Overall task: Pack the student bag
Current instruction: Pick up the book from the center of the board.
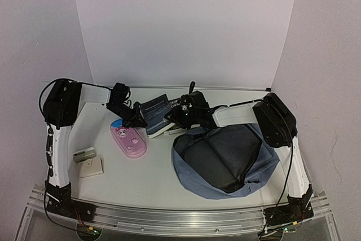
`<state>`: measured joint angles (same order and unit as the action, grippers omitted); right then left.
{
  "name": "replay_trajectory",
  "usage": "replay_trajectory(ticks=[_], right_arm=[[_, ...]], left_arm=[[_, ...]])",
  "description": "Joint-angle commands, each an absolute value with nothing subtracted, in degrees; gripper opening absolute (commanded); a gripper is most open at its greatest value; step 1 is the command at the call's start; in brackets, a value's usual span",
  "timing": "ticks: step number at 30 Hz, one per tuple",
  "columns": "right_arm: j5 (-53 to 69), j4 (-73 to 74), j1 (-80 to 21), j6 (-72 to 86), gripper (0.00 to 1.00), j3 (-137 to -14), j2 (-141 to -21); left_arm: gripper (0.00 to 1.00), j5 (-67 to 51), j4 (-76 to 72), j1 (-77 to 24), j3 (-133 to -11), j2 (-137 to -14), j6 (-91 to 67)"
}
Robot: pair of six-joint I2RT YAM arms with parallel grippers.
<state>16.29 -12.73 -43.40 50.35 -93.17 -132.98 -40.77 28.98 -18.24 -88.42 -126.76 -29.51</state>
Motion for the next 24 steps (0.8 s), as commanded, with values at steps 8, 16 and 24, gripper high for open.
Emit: replay_trajectory(ticks=[8,16,24], right_arm=[[20.1,-31.3,-44.6,48.4,0.00,-90.6,-126.3],[20.9,-24.4,-44.6,39.1,0.00,-86.3,-110.0],[32.5,-8.2,-44.0,30.5,0.00,-83.1,-97.3]], left_arm=[[0.25,-39.6,26.4,-19.3,-88.6,-122.3,-25.7],[0.86,-32.4,27.4,-15.3,-87.6,-103.0,-17.3],[0.94,-55.0,30.7,-13.8,-88.5,-90.4,-4.6]])
